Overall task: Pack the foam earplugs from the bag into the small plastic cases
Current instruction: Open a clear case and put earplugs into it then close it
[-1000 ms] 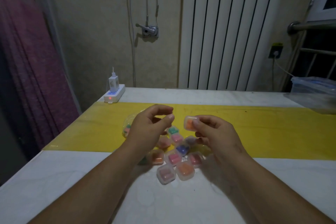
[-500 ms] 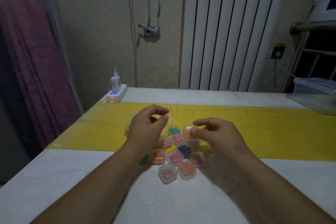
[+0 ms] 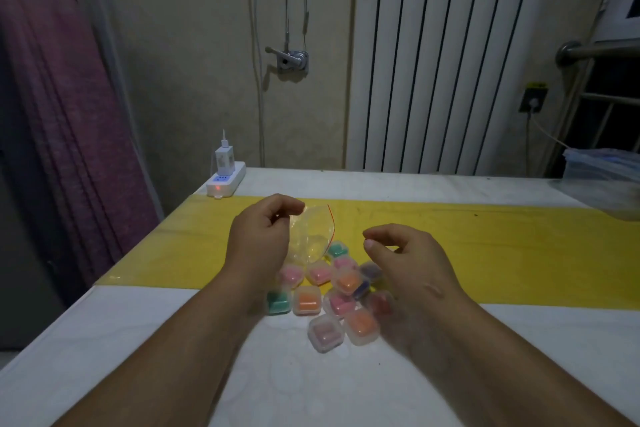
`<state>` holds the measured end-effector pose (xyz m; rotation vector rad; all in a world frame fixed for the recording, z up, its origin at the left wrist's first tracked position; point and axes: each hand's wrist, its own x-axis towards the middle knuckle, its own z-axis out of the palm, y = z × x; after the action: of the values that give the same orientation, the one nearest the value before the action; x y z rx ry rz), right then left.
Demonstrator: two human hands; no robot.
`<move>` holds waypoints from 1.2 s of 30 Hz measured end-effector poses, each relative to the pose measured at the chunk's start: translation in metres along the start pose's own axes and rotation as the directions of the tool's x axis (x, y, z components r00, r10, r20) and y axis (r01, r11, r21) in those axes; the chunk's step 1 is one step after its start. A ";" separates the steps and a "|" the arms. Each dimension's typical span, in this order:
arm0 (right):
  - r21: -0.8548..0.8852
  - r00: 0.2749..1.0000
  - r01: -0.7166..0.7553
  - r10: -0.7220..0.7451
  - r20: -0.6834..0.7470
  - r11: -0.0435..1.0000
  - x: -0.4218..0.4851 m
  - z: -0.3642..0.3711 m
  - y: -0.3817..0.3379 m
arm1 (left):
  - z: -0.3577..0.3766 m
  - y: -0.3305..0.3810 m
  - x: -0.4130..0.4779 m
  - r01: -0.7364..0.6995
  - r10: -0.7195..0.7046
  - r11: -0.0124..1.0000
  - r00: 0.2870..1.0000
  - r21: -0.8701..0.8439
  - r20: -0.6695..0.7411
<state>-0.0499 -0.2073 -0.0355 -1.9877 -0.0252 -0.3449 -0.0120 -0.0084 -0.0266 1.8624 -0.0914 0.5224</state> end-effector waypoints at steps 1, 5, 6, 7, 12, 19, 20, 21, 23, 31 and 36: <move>-0.040 1.000 0.008 -0.009 -0.001 0.999 0.002 0.002 -0.001 | -0.003 -0.003 0.003 0.004 -0.004 1.000 1.000 0.015 0.003; -0.168 0.996 0.069 -0.059 0.063 0.983 0.013 0.006 -0.012 | -0.012 -0.011 0.013 0.037 -0.023 0.986 0.996 0.164 -0.089; -0.163 0.995 0.057 -0.042 0.093 0.985 0.017 0.009 -0.015 | -0.014 -0.012 0.015 0.080 -0.053 0.978 0.988 0.191 -0.143; -0.165 0.992 0.048 -0.028 0.126 0.985 0.020 0.013 -0.019 | -0.015 -0.014 0.016 0.124 -0.090 0.975 0.979 0.187 -0.182; -0.225 0.986 0.056 -0.019 0.165 0.973 0.035 0.039 -0.035 | -0.018 -0.031 0.024 0.262 -0.209 0.926 0.955 0.270 -0.209; -0.472 0.981 0.048 0.047 0.189 0.880 0.031 0.073 -0.033 | -0.025 -0.027 0.029 0.510 -0.488 0.657 0.849 0.556 -0.202; -0.483 0.985 0.060 0.028 0.172 0.873 0.031 0.073 -0.033 | -0.025 -0.026 0.029 0.524 -0.519 0.642 0.834 0.559 -0.186; -0.473 0.989 0.067 0.005 0.151 0.879 0.031 0.072 -0.033 | -0.025 -0.026 0.029 0.515 -0.528 0.632 0.833 0.580 -0.164; -0.406 0.994 0.067 -0.024 0.111 0.912 0.029 0.065 -0.034 | -0.024 -0.028 0.028 0.446 -0.484 0.649 0.867 0.616 -0.118; -0.133 0.988 0.136 -0.144 -0.049 0.982 0.025 0.037 -0.042 | -0.019 -0.006 0.020 0.381 -0.367 0.870 0.924 -0.314 0.104; -0.110 0.984 0.148 -0.157 -0.085 0.983 0.029 0.027 -0.046 | -0.016 0.001 0.013 0.413 -0.309 0.753 0.909 -0.513 0.278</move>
<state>-0.0236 -0.1675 0.0016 -2.0752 -0.1026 -0.5480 -0.0055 0.0086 -0.0159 1.2854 0.0043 0.0344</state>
